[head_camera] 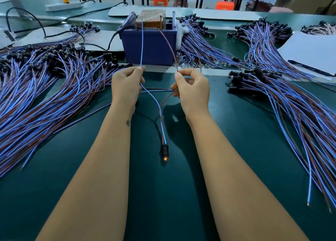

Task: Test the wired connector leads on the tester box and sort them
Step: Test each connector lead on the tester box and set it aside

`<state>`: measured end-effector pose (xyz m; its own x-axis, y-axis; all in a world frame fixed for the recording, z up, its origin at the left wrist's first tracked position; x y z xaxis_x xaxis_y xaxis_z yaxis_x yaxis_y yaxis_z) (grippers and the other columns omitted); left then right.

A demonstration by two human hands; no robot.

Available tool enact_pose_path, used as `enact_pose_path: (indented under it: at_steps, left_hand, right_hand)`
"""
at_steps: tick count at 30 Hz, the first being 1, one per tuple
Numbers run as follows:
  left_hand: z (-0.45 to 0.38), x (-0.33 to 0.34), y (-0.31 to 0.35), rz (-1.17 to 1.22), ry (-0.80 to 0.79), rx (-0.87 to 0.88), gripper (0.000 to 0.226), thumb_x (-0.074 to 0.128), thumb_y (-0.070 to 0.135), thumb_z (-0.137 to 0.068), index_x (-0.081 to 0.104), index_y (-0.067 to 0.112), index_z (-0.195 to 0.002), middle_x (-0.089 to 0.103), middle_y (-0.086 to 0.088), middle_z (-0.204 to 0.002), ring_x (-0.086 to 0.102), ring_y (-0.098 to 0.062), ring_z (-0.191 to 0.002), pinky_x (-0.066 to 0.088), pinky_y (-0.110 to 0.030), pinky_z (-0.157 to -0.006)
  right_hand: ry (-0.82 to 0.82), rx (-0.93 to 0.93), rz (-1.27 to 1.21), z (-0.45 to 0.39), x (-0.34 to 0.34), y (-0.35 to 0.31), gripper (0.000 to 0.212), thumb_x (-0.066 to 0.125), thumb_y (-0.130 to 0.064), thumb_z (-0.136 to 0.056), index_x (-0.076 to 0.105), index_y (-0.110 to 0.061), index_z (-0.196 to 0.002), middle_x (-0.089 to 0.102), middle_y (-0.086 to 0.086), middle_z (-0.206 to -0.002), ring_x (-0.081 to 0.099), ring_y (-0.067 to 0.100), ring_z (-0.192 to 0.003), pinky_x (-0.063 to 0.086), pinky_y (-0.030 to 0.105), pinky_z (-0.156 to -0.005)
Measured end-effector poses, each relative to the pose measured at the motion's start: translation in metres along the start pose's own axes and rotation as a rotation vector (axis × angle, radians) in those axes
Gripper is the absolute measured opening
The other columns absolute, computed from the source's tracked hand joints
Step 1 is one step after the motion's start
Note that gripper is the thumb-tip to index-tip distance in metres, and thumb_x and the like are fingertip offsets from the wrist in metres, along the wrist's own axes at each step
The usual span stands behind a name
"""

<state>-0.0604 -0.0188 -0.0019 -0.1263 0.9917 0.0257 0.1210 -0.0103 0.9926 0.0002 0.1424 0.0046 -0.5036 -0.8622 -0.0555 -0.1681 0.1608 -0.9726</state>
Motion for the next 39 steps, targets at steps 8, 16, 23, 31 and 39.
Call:
enact_pose_path:
  at_steps: [8,16,23,31,39]
  left_hand:
    - [0.021,0.029,0.004,0.085,-0.295,-0.051,0.021,0.056,0.019,-0.097,0.075,0.022,-0.091,0.041,0.014,-0.052,0.033,-0.004,-0.047,0.03,-0.015,-0.044]
    - [0.014,0.012,0.007,0.452,-0.123,-0.151,0.02,0.052,0.012,-0.1,0.066,0.013,-0.086,0.053,0.006,-0.056,0.049,-0.006,-0.049,0.042,-0.017,-0.048]
    - [0.014,-0.001,0.013,0.77,-0.067,-0.193,0.033,0.049,0.029,-0.102,0.062,0.014,-0.076,0.058,0.004,-0.056,0.057,-0.009,-0.052,0.049,-0.019,-0.053]
    - [0.025,0.014,0.011,0.047,-0.112,0.043,0.046,0.041,0.024,-0.105,0.056,0.014,-0.063,0.054,0.001,-0.052,0.049,-0.007,-0.044,0.039,-0.017,-0.047]
    - [0.057,0.058,0.006,-0.63,-0.418,0.373,0.032,0.047,0.037,-0.095,0.057,0.029,-0.066,0.062,0.002,-0.068,0.06,-0.024,-0.073,0.049,-0.037,-0.069]
  right_hand:
    - [-0.133,-0.112,0.16,0.006,0.013,-0.005,0.005,0.066,-0.016,-0.089,0.07,-0.019,-0.088,0.07,0.008,-0.074,0.068,0.026,-0.071,0.056,0.046,-0.07]
    - [-0.398,-0.004,0.208,0.009,0.017,0.0,0.015,0.07,-0.023,-0.089,0.072,-0.017,-0.075,0.061,-0.016,-0.055,0.05,-0.005,-0.053,0.042,0.014,-0.06]
    - [-0.531,0.077,0.208,0.01,0.007,-0.004,0.014,0.069,-0.014,-0.088,0.066,-0.018,-0.074,0.049,-0.014,-0.047,0.038,0.001,-0.04,0.034,0.012,-0.046]
    - [0.111,-0.154,0.111,0.01,-0.014,-0.025,0.016,0.054,-0.016,-0.084,0.059,-0.029,-0.076,0.069,0.001,-0.074,0.065,0.024,-0.073,0.054,0.041,-0.074]
    - [0.29,-0.181,0.193,-0.004,-0.034,-0.017,0.013,0.059,-0.01,-0.09,0.067,-0.018,-0.083,0.06,-0.014,-0.071,0.056,0.006,-0.071,0.039,0.01,-0.065]
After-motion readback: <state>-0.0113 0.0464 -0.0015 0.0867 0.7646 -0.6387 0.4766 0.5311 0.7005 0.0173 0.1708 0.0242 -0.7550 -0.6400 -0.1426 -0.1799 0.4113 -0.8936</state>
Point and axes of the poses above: each hand's wrist, its own z-axis away from the middle knuckle, its own x-axis out of the palm, y = z × x, the point moved 4 cm from there along -z, towards the middle knuckle
